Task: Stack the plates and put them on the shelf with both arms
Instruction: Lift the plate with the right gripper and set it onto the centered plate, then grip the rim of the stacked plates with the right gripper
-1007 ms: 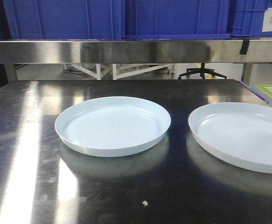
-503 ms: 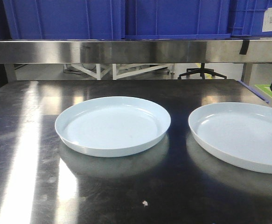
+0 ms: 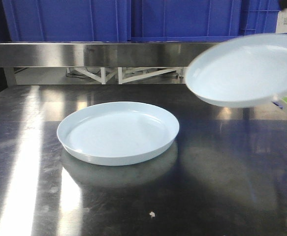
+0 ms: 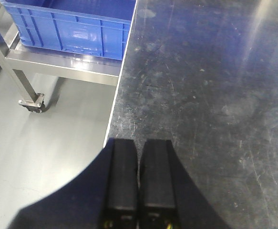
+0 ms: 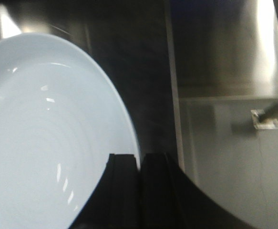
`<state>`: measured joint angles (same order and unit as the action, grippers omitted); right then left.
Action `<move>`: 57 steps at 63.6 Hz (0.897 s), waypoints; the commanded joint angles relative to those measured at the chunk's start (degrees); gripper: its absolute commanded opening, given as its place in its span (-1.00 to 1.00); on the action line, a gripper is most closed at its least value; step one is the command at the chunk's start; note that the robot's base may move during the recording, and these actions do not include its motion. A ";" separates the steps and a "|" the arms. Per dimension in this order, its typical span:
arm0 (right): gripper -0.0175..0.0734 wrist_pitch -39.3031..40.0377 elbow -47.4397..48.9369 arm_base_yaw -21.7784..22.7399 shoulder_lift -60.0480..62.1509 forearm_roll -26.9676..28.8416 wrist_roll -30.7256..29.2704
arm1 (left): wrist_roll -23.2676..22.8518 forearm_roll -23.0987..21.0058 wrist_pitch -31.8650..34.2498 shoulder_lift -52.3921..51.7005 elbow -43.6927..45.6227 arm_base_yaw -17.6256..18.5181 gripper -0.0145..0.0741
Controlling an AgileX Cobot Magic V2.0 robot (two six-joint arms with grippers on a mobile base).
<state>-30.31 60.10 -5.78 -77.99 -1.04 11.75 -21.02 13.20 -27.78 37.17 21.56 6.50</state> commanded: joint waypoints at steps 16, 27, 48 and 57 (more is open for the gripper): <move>-0.49 2.73 12.51 -16.39 -7.69 -0.12 -0.19 | -0.65 0.50 3.45 -0.21 1.59 -0.18 -0.46; -0.48 2.54 16.52 -21.39 -14.43 -0.12 -0.19 | -0.65 0.50 3.45 -0.21 1.59 -0.18 -0.46; 0.53 -2.98 16.65 -22.96 -20.32 -0.12 -0.19 | -0.65 0.50 3.45 -0.21 1.59 -0.18 -0.46; 0.52 -5.12 16.53 -22.96 -21.78 -0.12 -0.19 | -0.65 0.50 3.45 -0.21 1.59 -0.18 -0.46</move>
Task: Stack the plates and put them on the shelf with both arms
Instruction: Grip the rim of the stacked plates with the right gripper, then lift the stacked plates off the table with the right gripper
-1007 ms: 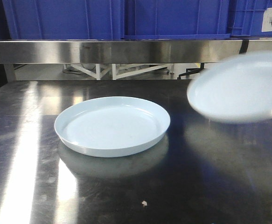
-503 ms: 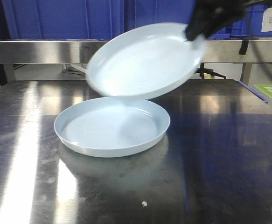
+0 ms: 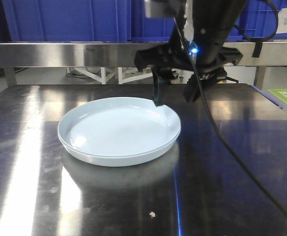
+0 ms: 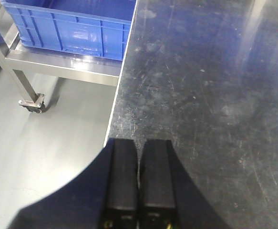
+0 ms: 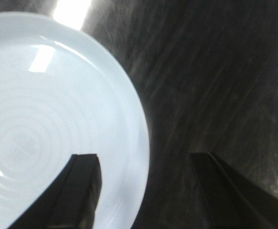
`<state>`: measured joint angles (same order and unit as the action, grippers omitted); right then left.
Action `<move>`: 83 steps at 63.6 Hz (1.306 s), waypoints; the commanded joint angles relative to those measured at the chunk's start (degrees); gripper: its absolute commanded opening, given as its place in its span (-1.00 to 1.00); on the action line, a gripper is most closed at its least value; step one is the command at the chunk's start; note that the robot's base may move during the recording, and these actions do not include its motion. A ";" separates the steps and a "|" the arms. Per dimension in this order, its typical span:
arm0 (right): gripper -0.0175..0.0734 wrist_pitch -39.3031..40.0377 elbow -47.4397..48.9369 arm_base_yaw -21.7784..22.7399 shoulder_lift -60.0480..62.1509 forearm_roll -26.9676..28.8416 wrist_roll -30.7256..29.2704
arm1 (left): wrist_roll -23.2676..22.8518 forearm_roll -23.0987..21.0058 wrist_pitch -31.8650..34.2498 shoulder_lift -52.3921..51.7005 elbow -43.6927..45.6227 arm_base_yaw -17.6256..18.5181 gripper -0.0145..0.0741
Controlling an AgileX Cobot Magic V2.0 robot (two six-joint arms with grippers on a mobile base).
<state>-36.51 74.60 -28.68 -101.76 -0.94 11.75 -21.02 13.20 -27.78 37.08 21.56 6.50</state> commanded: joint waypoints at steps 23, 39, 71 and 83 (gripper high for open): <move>0.52 -0.11 2.04 -0.06 -1.29 -0.16 -0.19 | -0.65 0.50 3.45 -0.12 1.59 -0.18 -0.46; 0.03 -0.01 2.04 -0.34 -1.94 -0.16 -0.19 | -0.65 0.50 3.45 -0.12 1.59 -0.18 -0.46; -0.49 5.67 1.83 0.40 13.10 -10.74 -0.13 | -0.65 0.50 3.34 -0.12 1.59 -0.18 -0.46; -0.49 10.89 -3.03 4.64 21.72 -10.82 0.83 | -0.65 0.50 3.34 -0.12 1.59 -0.18 -0.46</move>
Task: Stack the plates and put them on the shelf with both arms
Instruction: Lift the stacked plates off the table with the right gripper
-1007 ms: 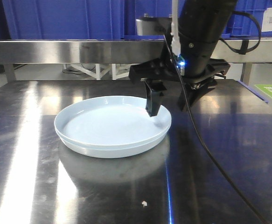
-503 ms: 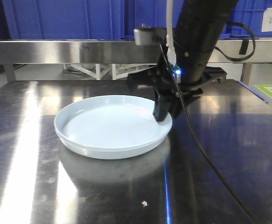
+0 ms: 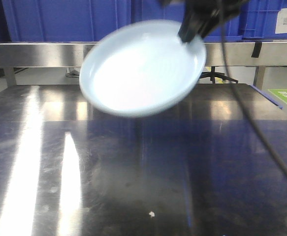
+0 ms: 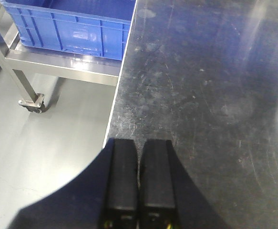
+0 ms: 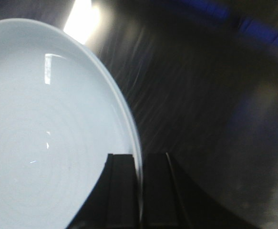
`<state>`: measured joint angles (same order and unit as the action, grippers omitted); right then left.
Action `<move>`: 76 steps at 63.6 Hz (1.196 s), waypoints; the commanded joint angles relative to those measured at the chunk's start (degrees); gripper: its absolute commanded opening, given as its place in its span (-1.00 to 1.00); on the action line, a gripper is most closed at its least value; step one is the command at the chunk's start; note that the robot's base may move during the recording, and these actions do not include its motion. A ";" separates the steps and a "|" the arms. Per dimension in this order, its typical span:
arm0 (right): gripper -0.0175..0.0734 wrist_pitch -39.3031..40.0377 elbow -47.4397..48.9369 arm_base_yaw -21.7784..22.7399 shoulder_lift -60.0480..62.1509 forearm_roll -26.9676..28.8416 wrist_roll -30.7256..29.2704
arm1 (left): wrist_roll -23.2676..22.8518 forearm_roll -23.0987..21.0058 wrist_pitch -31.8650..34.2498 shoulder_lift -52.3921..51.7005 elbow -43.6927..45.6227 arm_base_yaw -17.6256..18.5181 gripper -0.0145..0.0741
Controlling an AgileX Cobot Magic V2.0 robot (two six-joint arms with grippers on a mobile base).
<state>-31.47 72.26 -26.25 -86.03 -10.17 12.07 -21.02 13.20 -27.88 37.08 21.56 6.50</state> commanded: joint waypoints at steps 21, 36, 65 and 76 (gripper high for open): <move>-0.49 9.96 -18.46 13.52 23.97 -1.53 2.61 | -0.65 0.50 3.44 -0.12 1.59 -0.18 -0.46; -0.49 9.90 -30.57 19.65 38.02 -0.17 2.61 | -0.65 0.50 3.44 -0.12 1.59 -0.18 -0.46; -0.49 10.14 -41.83 28.71 54.42 2.31 2.61 | -0.65 0.50 3.44 -0.12 1.59 -0.18 -0.46; -0.49 9.97 -42.04 28.71 54.96 2.31 2.61 | -0.65 0.50 3.44 -0.12 1.59 -0.18 -0.46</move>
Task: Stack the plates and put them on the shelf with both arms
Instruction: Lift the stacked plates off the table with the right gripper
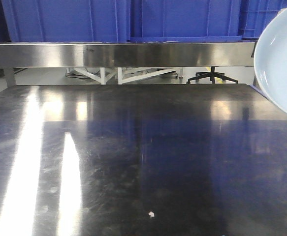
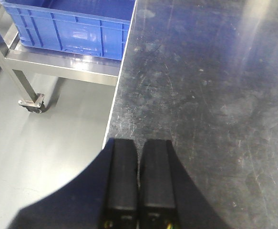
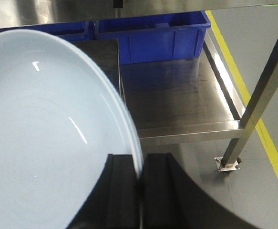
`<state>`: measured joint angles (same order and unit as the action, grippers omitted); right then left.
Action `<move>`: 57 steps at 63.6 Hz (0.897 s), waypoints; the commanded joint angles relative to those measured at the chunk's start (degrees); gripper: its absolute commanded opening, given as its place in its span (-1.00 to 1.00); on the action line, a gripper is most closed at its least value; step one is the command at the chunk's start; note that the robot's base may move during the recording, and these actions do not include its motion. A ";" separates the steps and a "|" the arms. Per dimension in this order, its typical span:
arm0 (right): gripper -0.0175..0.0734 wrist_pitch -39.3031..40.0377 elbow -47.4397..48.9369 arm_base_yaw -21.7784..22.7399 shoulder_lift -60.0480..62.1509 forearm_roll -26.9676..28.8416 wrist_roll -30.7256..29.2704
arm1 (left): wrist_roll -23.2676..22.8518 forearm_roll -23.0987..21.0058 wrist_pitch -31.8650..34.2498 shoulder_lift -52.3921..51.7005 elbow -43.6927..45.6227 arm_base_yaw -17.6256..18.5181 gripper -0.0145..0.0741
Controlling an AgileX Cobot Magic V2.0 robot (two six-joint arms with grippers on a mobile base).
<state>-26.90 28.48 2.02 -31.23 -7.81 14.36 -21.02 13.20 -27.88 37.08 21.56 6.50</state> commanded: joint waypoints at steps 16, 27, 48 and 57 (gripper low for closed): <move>-0.49 5.34 1.65 0.44 0.17 -0.06 0.32 | -0.65 0.50 3.44 -0.12 1.59 -0.18 -0.46; -0.49 5.34 1.65 0.44 0.17 -0.06 0.32 | -0.65 0.50 3.44 -0.12 1.59 -0.18 -0.46; -0.49 5.34 1.65 0.44 0.17 -0.06 0.32 | -0.65 0.50 3.44 -0.12 1.59 -0.18 -0.46; -0.49 5.34 1.65 0.44 0.17 -0.06 0.32 | -0.65 0.50 3.44 -0.12 1.59 -0.18 -0.46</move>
<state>-26.90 28.26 2.02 -31.11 -7.67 14.47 -21.02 13.20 -27.88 37.08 21.56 6.50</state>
